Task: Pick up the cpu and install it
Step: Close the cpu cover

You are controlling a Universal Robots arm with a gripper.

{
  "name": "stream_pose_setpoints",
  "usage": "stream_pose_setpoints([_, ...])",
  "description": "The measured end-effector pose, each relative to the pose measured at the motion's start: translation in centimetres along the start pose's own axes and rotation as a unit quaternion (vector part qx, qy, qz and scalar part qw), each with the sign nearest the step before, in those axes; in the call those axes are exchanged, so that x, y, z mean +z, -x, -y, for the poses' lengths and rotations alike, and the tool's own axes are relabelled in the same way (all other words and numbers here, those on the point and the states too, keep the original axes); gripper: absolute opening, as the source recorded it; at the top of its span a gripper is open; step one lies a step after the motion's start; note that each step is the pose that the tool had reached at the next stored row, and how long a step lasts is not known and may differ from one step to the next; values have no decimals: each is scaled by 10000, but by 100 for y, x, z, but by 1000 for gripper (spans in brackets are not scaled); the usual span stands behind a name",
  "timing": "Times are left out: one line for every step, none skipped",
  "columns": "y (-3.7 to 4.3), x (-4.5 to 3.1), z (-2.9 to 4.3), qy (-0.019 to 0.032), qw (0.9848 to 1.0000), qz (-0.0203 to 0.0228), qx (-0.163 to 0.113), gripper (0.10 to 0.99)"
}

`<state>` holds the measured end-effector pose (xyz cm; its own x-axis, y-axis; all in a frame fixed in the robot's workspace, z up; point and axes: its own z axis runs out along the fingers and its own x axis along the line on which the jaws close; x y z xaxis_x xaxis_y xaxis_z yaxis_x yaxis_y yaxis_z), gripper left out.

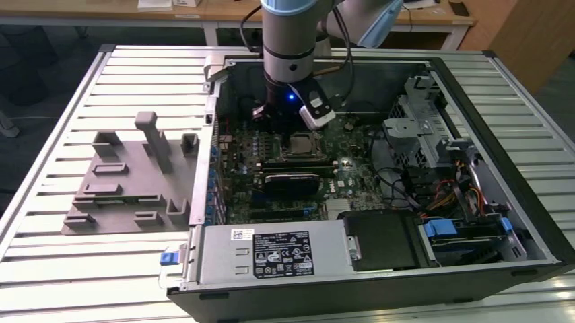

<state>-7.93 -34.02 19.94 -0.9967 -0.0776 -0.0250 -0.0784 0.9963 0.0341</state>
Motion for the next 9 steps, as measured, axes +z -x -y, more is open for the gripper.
stream_pose_setpoints([0,4,0,0,10000,0,0,106])
stream_pose_setpoints([-1,8,1,-1,10000,-1,0,106])
stream_pose_setpoints([-1,11,1,-2,10000,-2,0,106])
stream_pose_setpoints([-1,14,2,-2,10000,-2,0,106])
stream_pose_setpoints([-1,15,2,-3,10000,-2,0,106])
stream_pose_setpoints([1,17,1,-1,10000,-1,0,106])
stream_pose_setpoints([5,18,1,-1,10000,-1,0,106])
stream_pose_setpoints([10,18,2,0,10000,-1,0,106])
stream_pose_setpoints([16,19,2,0,10000,0,0,106])
